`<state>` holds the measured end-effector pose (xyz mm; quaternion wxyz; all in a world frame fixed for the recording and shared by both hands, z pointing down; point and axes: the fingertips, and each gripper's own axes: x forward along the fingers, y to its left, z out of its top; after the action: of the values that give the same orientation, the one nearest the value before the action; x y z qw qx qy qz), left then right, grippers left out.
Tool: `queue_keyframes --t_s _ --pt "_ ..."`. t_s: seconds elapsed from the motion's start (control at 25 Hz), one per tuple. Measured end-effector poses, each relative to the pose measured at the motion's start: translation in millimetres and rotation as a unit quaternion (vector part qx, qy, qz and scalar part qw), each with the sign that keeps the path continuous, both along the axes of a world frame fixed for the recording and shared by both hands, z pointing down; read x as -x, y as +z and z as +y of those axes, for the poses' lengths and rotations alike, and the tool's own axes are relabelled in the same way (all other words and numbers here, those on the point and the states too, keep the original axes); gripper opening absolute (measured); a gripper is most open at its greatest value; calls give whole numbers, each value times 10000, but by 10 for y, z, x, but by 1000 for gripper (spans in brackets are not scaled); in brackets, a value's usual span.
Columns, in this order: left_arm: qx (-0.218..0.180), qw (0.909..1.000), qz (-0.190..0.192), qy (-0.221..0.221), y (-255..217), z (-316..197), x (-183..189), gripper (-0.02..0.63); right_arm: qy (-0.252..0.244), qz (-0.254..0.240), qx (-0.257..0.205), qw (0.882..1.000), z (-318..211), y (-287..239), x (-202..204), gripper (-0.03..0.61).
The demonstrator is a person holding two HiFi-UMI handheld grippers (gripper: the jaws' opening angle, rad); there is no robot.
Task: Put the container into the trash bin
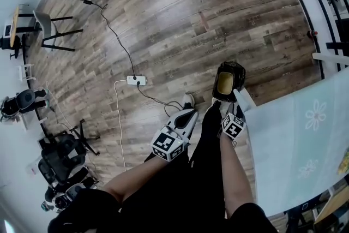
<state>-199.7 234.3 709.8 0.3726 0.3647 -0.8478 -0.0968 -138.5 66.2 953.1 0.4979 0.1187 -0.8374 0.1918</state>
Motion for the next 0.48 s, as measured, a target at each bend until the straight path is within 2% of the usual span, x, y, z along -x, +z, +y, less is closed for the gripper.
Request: queue_keyframes --t_s 0.24,0.4,0.48 --pt "-140 9997 -124 131 -142 73 -17 15 -100 -139 58 9998 139 -190 -44 132" --pt "-288 9985 -224 417 -284 170 -98 15 -138 -422 49 9990 207 -464 -78 132" --pt "-349 9973 -335 561 -348 239 -121 15 -341 -569 161 9977 338 -571 -102 132"
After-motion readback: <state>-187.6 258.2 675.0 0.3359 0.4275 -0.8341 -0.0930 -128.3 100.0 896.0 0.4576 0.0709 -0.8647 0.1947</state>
